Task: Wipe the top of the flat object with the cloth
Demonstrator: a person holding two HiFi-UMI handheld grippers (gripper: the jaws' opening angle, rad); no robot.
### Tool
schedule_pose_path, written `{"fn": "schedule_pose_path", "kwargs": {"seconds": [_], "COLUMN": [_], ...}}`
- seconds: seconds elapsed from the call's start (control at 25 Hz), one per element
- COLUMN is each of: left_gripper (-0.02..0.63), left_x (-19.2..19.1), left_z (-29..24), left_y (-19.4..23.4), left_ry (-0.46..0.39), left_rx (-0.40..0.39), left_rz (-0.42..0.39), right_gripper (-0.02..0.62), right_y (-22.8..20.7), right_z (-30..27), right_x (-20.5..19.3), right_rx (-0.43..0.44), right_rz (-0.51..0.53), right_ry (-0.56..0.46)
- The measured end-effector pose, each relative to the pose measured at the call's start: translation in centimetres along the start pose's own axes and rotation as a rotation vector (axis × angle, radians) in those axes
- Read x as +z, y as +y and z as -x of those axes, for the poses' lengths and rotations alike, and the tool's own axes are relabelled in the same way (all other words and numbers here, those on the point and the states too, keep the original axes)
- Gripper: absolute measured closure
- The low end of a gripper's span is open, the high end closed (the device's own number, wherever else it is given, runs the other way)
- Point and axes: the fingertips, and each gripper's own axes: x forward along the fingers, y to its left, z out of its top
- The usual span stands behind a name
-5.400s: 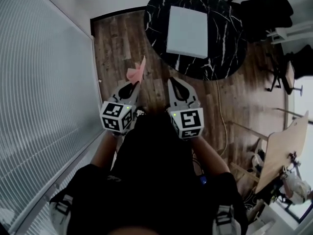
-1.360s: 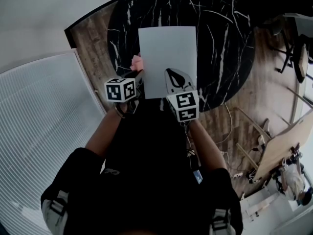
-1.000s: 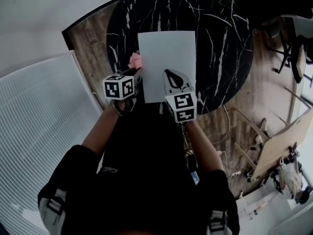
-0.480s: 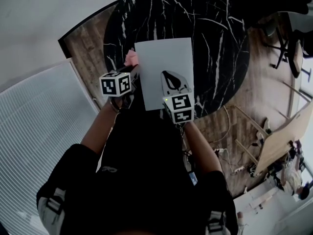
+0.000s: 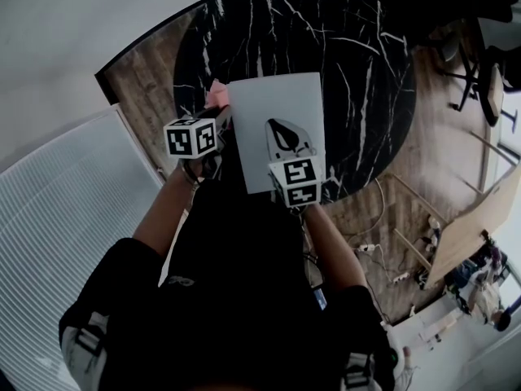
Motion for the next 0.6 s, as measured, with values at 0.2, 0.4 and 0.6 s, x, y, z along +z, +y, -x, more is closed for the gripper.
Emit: {"fn": "schedule_pose_path", "kwargs": {"seconds": [0.2, 0.4, 0.6], "left_gripper": [0.581, 0.581, 0.581], "left_x": [1.2, 1.4, 1.9], "left_z": [-0.4, -0.5, 0.1], "left_y": [0.1, -0.1, 0.1], "left_ry": [0.022, 0.046, 0.074], "left_rx": [-0.013, -0.017, -0.031], "left_rz": [-0.037, -0.099, -0.186], "right_gripper": [0.601, 0.600, 0.600], "right_y": [-0.3, -0.5, 0.0], "right_z": [-0.6, -0.8, -1.0], "right_x": [0.8, 0.2, -0.3], "right_rx": [-0.014, -0.027, -0.034], "right_rz": [-0.019, -0.052, -0.075], "right_ry": [-0.007, -0.002, -0.009]}}
